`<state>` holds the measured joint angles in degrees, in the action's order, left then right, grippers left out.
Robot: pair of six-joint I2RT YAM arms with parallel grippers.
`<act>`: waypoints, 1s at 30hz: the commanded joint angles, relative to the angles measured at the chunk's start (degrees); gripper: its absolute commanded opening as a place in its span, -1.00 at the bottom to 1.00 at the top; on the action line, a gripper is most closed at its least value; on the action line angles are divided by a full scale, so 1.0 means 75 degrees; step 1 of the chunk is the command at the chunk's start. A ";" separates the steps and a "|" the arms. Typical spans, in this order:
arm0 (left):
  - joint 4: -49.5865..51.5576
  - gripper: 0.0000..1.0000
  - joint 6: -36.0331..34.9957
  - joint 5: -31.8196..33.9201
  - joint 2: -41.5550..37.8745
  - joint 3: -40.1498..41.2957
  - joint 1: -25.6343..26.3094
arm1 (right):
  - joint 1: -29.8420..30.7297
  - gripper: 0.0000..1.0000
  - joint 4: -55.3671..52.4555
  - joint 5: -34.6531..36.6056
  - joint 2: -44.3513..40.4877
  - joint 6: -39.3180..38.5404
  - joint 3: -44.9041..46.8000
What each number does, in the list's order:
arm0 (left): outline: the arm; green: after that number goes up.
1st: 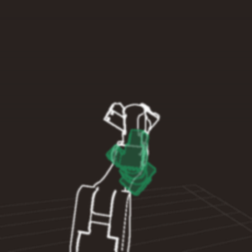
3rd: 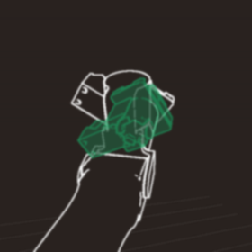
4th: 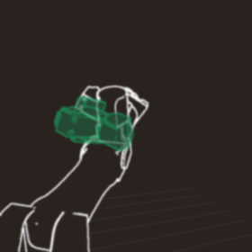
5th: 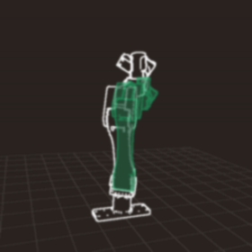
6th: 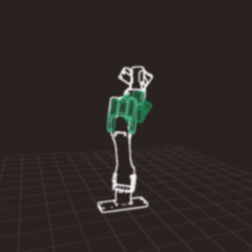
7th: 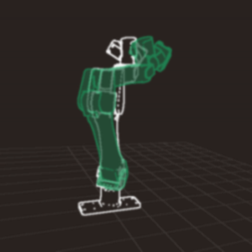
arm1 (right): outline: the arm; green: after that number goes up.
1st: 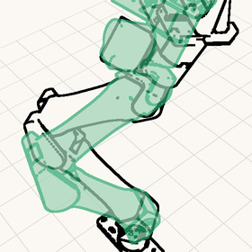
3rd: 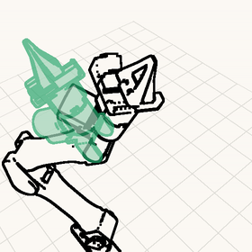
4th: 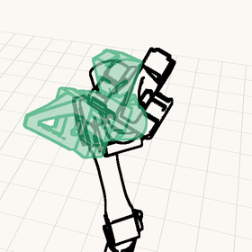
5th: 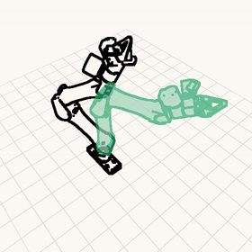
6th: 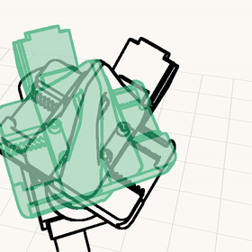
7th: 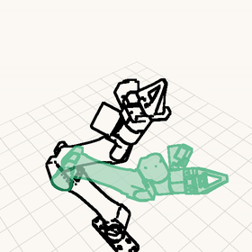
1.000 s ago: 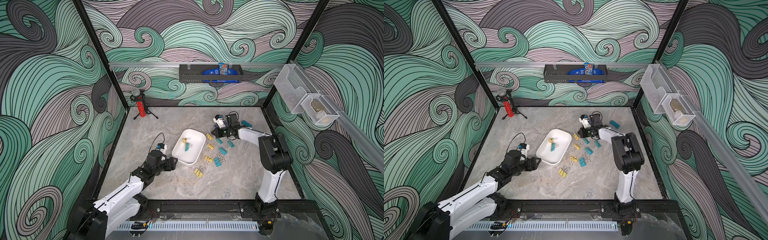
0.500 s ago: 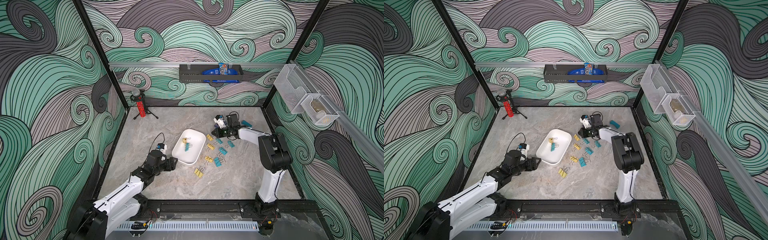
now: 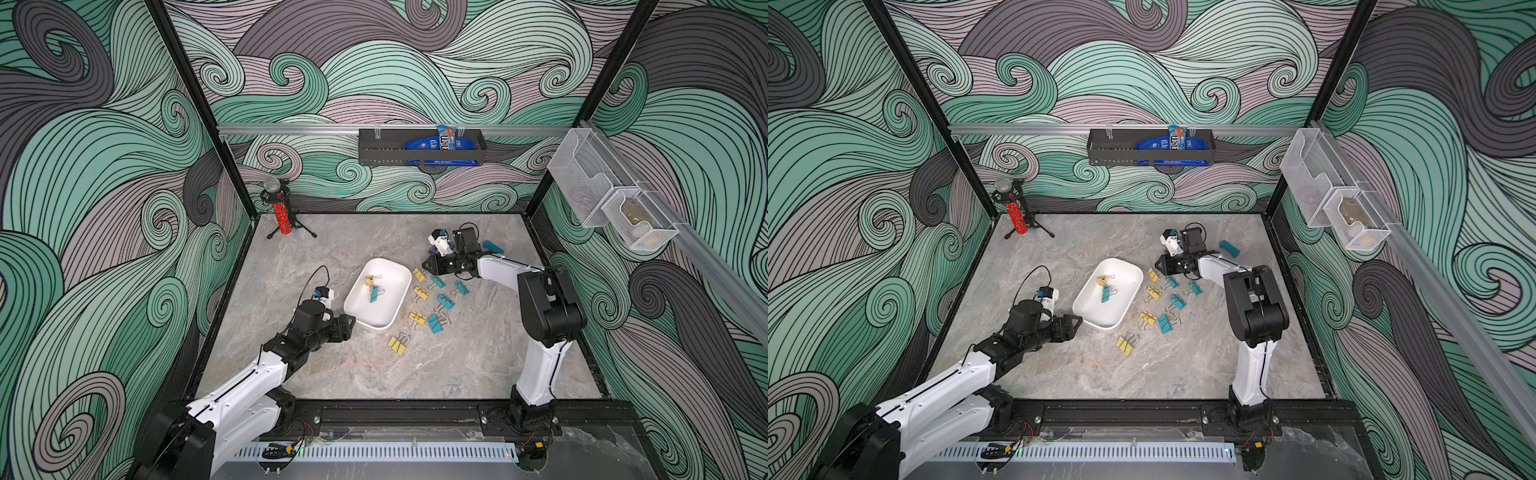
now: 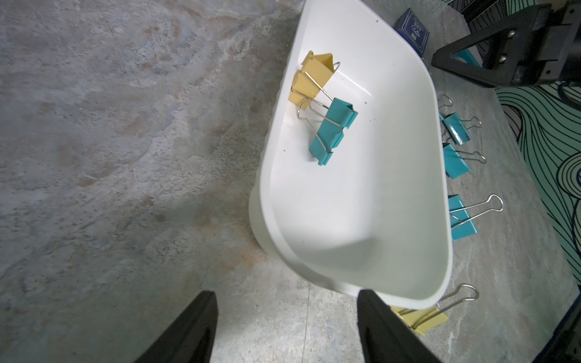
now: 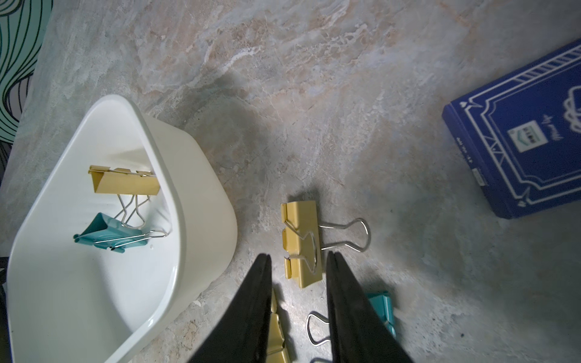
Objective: Take out the binder clips from the storage box
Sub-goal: Place the binder clip at the center of the board, then pick up the binder clip from the storage box.
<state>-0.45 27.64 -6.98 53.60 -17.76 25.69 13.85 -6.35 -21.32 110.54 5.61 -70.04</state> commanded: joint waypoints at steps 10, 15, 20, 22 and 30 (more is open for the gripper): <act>-0.0027 0.46 0.0078 0.0049 0.0031 -0.0199 0.0041 | 0.0158 -0.26 0.0041 0.0604 -0.1419 0.0030 0.0644; 0.0000 0.46 0.0089 0.0026 0.0049 -0.0199 0.0033 | 0.0959 -0.24 -0.0040 0.0664 -0.1728 -0.0402 0.0645; 0.0010 0.46 0.0101 0.0064 0.0029 -0.0179 0.0040 | 0.1742 -0.23 -0.0342 0.1003 -0.1562 -0.0618 0.0236; 0.0012 0.46 0.0101 0.0064 0.0041 -0.0187 0.0037 | 0.1949 -0.23 -0.0348 0.1007 -0.1411 -0.0647 0.0132; -0.0032 0.46 0.0142 0.0046 0.0064 -0.0152 0.0033 | 0.2367 -0.22 -0.0431 0.1063 -0.0764 -0.0769 -0.0308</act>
<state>-0.45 28.10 -6.94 53.87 -17.76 25.69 30.87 -8.62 -14.24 103.09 0.82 -70.54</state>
